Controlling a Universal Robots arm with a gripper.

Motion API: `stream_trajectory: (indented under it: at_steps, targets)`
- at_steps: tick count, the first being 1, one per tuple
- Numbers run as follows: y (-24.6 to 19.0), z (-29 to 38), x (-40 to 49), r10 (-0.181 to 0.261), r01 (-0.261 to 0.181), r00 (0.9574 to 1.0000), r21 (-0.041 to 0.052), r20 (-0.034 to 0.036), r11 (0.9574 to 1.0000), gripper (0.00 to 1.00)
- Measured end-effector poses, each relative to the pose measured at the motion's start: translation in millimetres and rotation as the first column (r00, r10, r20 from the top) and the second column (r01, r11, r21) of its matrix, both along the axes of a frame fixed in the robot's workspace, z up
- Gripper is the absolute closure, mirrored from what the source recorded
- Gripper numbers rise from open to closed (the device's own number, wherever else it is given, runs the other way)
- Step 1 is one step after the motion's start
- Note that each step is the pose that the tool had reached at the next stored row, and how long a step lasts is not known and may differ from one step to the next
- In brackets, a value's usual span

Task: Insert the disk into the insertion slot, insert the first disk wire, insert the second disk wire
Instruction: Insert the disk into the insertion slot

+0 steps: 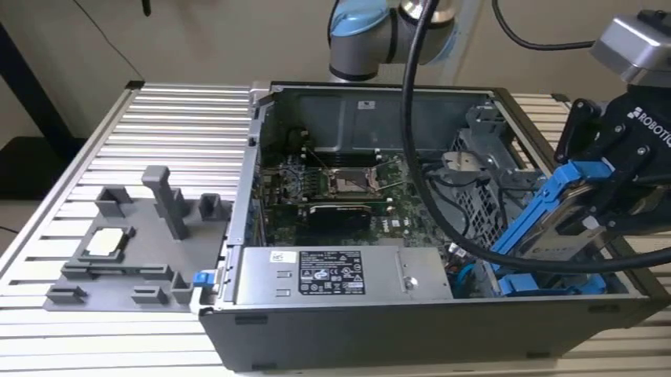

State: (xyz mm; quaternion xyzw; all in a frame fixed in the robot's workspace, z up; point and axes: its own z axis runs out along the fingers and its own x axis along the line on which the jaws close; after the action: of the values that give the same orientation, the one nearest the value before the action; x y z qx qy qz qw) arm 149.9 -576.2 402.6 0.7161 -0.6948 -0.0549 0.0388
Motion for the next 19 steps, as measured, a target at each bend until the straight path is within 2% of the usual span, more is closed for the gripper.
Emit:
stream_trajectory:
  at_steps: [3, 19]
  targets:
    - [0.0, -5.4, 1.3, 0.0, 0.0, 1.0, -0.0001, -0.0025, 1.0, 0.67]
    - [0.1, -34.5, 2.4, -0.001, 0.001, 1.0, -0.0001, -0.0026, 1.0, 0.67]
